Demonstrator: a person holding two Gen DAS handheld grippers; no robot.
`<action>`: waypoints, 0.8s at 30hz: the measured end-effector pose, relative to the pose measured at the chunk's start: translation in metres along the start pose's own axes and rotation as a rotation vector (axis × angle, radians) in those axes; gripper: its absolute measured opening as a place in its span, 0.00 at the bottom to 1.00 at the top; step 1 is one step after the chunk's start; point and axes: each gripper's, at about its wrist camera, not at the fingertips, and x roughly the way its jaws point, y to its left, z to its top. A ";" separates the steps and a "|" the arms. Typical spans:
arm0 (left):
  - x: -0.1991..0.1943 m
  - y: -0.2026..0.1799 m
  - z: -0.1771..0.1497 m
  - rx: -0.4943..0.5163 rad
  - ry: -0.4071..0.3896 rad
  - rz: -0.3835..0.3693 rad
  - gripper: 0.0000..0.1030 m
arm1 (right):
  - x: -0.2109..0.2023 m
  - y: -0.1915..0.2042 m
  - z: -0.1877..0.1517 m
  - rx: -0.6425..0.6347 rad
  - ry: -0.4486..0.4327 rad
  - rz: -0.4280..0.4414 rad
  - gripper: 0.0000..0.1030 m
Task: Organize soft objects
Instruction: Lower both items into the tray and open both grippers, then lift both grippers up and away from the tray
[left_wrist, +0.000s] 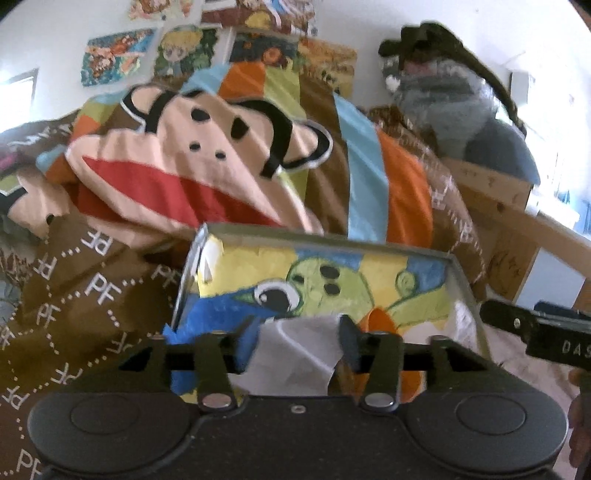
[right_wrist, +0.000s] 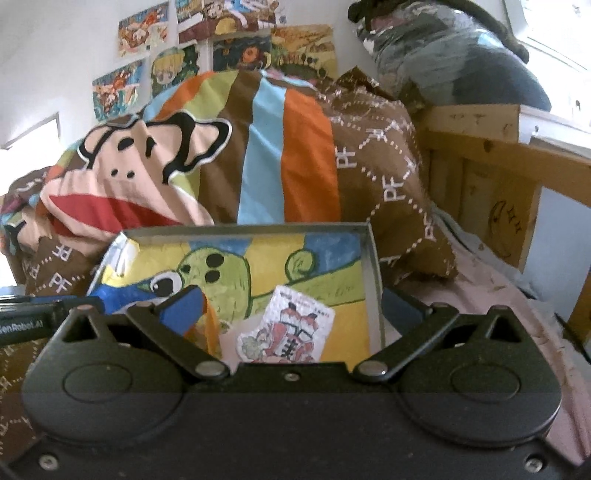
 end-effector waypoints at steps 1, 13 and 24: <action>-0.007 -0.001 0.003 -0.007 -0.018 0.001 0.63 | -0.007 -0.001 0.003 0.002 -0.007 0.002 0.99; -0.092 -0.002 0.011 -0.030 -0.137 0.032 0.99 | -0.098 0.004 0.026 -0.029 -0.085 -0.003 1.00; -0.169 0.003 -0.027 0.002 -0.139 0.091 0.99 | -0.179 0.026 -0.002 -0.047 -0.102 -0.016 1.00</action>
